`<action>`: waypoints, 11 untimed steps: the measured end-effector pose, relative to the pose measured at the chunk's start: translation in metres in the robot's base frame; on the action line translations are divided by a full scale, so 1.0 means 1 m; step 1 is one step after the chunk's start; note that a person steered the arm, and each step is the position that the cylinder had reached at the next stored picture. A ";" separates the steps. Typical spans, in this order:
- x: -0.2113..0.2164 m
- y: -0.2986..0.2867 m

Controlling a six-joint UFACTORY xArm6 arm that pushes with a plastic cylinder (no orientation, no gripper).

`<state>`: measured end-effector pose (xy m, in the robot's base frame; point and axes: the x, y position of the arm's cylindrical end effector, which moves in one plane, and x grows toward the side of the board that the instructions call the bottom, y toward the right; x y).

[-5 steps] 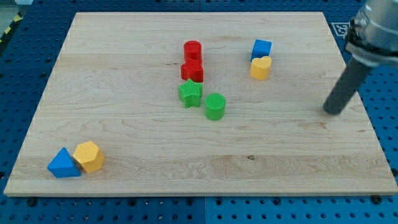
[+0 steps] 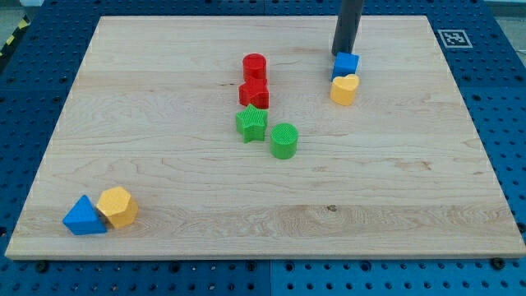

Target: Move the blue cube and yellow heart closer to the yellow hexagon

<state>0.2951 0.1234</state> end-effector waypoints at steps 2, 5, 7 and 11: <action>0.007 -0.012; 0.026 -0.013; 0.024 0.009; 0.040 0.017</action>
<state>0.3349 0.1403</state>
